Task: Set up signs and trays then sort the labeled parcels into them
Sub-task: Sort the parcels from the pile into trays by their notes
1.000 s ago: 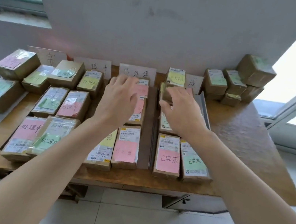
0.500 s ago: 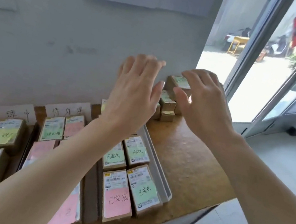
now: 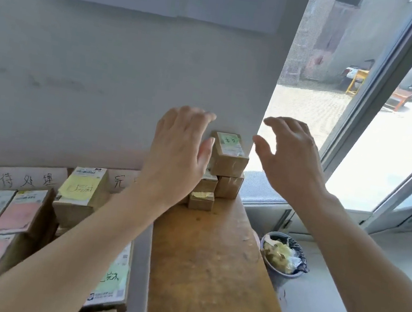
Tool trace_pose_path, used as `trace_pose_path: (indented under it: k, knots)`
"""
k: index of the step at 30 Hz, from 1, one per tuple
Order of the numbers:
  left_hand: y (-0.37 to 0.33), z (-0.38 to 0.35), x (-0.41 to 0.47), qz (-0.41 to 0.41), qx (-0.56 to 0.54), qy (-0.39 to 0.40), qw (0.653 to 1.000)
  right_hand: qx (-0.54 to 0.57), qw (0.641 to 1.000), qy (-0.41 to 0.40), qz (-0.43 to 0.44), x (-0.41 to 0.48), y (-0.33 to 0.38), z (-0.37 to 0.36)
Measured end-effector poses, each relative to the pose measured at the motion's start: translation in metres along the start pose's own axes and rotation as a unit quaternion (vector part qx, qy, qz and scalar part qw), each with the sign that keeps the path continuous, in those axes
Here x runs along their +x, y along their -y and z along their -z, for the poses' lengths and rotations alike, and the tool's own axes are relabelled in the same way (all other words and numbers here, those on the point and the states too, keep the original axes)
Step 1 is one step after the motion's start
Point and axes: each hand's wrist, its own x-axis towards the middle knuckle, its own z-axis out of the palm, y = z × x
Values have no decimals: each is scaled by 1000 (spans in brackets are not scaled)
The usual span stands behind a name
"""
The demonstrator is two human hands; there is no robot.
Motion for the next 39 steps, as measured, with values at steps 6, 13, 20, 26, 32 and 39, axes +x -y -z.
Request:
trace_pose_path:
  k: [6, 13, 20, 26, 32, 39]
  knots:
    - [10, -95, -3, 76, 10, 71, 995, 53, 989, 115, -72, 42, -83, -72]
    - [34, -160, 13, 130, 23, 158, 979, 134, 952, 224, -159, 78, -123, -149]
    - [50, -213, 25, 173, 20, 199, 964, 151, 934, 263, -186, 100, -150, -197]
    - [66, -254, 36, 242, 40, 359, 900, 281, 858, 323, -282, 114, -161, -225]
    - [64, -268, 33, 323, -91, 335, 880, 383, 777, 346, -361, 120, -164, -236]
    - [46, -252, 17, 350, -193, 278, 874, 501, 699, 288, -422, 114, -161, -230]
